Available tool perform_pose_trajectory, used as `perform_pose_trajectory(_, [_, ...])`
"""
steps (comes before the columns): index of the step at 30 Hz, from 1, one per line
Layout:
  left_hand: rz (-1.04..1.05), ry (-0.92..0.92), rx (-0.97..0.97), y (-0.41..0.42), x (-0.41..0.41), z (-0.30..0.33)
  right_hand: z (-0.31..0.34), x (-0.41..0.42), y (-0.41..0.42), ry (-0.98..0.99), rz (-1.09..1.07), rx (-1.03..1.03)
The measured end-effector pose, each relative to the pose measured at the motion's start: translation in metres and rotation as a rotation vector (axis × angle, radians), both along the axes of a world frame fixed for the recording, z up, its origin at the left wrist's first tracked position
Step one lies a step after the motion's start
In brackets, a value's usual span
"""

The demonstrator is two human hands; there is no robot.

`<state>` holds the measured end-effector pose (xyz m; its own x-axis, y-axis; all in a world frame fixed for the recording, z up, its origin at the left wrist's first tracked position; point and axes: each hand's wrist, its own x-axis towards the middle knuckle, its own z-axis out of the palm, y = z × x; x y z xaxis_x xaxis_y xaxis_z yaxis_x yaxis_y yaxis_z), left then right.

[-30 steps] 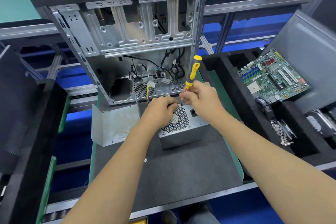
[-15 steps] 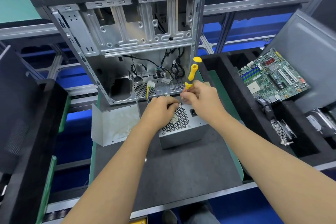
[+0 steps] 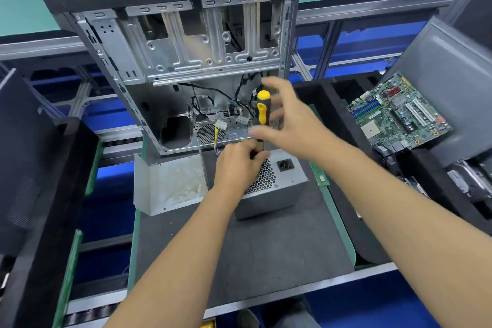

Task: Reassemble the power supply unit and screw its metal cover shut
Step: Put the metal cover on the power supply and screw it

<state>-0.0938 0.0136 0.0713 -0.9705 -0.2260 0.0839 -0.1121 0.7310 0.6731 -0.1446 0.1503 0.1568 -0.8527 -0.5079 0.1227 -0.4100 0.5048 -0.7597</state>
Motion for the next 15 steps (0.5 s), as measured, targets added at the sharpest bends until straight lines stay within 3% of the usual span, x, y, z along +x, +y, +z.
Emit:
perform_pose_trajectory(2, [-0.003,0.014,-0.014,0.000,0.001,-0.001,0.031,-0.004,-0.001,0.193,0.092,0.047])
perform_pose_trajectory(5, [-0.002,0.029,-0.034,0.001,0.001,-0.003,0.066,-0.019,-0.003,0.405,0.189,0.431])
perform_pose_trajectory(9, [-0.003,0.017,-0.026,0.002,0.002,-0.002,0.088,-0.021,-0.014,0.314,0.262,0.887])
perform_pose_trajectory(12, [-0.035,-0.012,-0.028,-0.001,0.005,-0.001,0.087,-0.015,-0.018,0.267,0.372,0.929])
perform_pose_trajectory(15, [-0.174,-0.161,-0.035,-0.010,0.009,0.005,0.078,-0.013,-0.022,0.250,0.429,0.937])
